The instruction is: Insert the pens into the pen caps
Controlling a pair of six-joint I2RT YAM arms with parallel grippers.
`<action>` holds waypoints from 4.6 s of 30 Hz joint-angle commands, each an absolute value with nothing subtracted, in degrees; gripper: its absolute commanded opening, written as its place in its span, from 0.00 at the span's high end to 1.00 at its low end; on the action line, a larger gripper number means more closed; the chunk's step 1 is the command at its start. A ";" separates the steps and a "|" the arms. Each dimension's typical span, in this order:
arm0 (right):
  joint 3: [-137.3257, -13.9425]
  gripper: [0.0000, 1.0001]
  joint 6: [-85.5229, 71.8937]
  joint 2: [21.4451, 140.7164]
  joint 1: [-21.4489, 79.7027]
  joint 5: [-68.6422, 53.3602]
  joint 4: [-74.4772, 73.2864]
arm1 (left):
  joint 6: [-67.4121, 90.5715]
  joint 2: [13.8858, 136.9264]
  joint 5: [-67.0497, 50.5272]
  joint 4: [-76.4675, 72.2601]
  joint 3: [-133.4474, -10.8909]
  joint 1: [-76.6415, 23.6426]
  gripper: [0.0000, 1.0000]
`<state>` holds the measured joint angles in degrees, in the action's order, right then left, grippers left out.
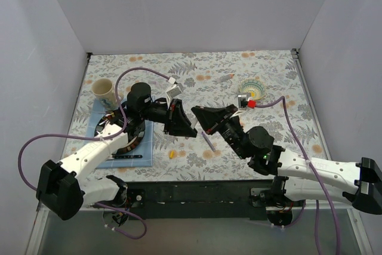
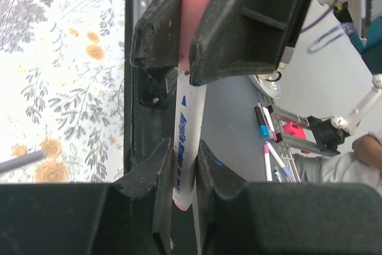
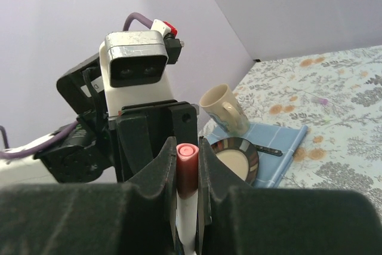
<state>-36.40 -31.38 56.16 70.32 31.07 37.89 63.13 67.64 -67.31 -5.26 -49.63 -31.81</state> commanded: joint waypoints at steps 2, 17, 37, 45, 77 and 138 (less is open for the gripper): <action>-36.89 0.99 -29.89 56.95 77.08 14.94 21.09 | 68.12 64.69 -58.44 -26.19 -52.30 -26.81 1.00; -45.70 0.48 -26.19 57.66 76.90 19.16 24.96 | 63.46 60.21 -54.41 -21.18 -45.53 -26.81 1.00; -55.02 0.17 -20.04 48.18 75.59 37.09 -1.39 | 65.91 62.66 -40.81 -9.34 -45.00 -26.81 1.00; -52.90 0.19 -17.49 43.15 74.88 39.03 -2.81 | 71.10 57.93 -43.68 -13.89 -35.25 -30.41 1.00; -51.33 0.21 -23.82 41.75 59.41 21.18 -14.41 | 89.56 84.04 -3.61 14.32 -42.54 -40.69 0.68; -38.85 0.99 -18.90 76.83 52.03 9.41 1.56 | 85.70 54.38 4.76 16.89 -40.08 -40.61 0.43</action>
